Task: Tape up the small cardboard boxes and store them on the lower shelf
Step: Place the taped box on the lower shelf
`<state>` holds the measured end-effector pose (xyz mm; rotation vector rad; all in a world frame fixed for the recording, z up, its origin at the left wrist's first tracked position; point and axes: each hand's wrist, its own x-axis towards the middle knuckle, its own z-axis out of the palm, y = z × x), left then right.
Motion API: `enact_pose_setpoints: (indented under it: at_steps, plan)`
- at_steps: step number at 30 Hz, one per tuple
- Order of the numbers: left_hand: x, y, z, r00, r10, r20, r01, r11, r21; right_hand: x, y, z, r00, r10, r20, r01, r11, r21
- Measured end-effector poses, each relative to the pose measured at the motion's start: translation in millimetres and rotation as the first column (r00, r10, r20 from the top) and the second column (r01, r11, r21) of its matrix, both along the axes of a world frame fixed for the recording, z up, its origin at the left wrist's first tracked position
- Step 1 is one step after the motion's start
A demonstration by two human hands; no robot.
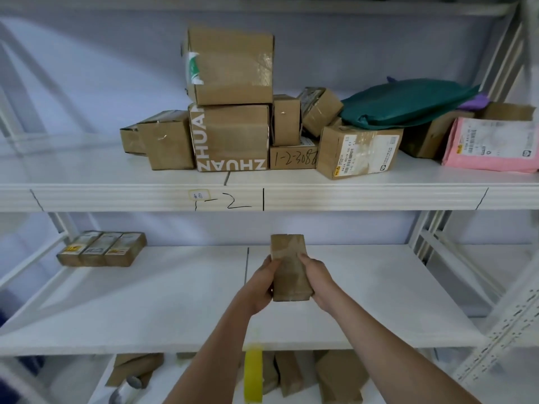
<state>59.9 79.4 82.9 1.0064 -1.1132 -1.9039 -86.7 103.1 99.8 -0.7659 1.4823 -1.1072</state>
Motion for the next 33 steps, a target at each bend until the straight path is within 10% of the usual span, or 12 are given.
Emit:
enact_pose_setpoints:
  at_steps: [14,20,33]
  plan:
    - [-24,26,0,0.949,0.241,-0.205,-0.213,0.966,0.146,-24,25,4,0.995,0.068,-0.073,-0.084,0.965,-0.248]
    - [-34,24,6,0.959,0.279,0.057,-0.282,0.957,0.062,-42,33,0,0.979,0.190,0.076,-0.178,0.974,-0.143]
    - [-72,31,9,0.842,0.436,0.319,-0.355,0.892,-0.282,-38,31,1,0.950,0.147,-0.275,-0.210,0.955,-0.212]
